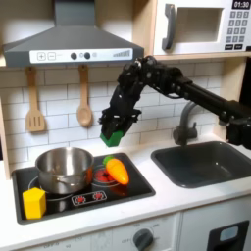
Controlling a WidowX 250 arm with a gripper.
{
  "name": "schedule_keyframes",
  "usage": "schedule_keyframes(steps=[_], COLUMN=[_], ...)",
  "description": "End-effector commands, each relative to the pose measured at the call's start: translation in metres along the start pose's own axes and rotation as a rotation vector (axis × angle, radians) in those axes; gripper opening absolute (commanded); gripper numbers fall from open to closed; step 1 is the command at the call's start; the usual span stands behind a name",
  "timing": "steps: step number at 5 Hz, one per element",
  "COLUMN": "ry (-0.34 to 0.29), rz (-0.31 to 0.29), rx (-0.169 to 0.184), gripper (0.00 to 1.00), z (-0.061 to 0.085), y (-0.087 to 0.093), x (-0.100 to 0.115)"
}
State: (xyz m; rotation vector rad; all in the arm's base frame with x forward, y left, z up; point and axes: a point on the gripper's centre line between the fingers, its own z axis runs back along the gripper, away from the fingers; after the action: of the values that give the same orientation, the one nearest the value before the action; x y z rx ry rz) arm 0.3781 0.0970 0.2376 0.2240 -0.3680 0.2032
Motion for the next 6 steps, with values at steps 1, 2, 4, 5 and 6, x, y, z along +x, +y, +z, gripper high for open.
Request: schedule_keyframes(steps=[1, 2, 4, 5, 6], ry=[-0.003, 0.005, 0.045, 0.044, 0.056], rz=[-0.002, -0.012, -0.062, -0.1, -0.125], rx=[0.009, -0.01, -0.035, -0.065, -0.088], gripper=[0.0, 0.0, 0.0, 0.0, 0.0], z=[0.002, 0.004, 0.001, 0.004, 0.006], y=[0.0, -0.003, -0.017, -0.03, -0.041], x=[-0.003, -0.005, -0.025, -0.029, -0.036])
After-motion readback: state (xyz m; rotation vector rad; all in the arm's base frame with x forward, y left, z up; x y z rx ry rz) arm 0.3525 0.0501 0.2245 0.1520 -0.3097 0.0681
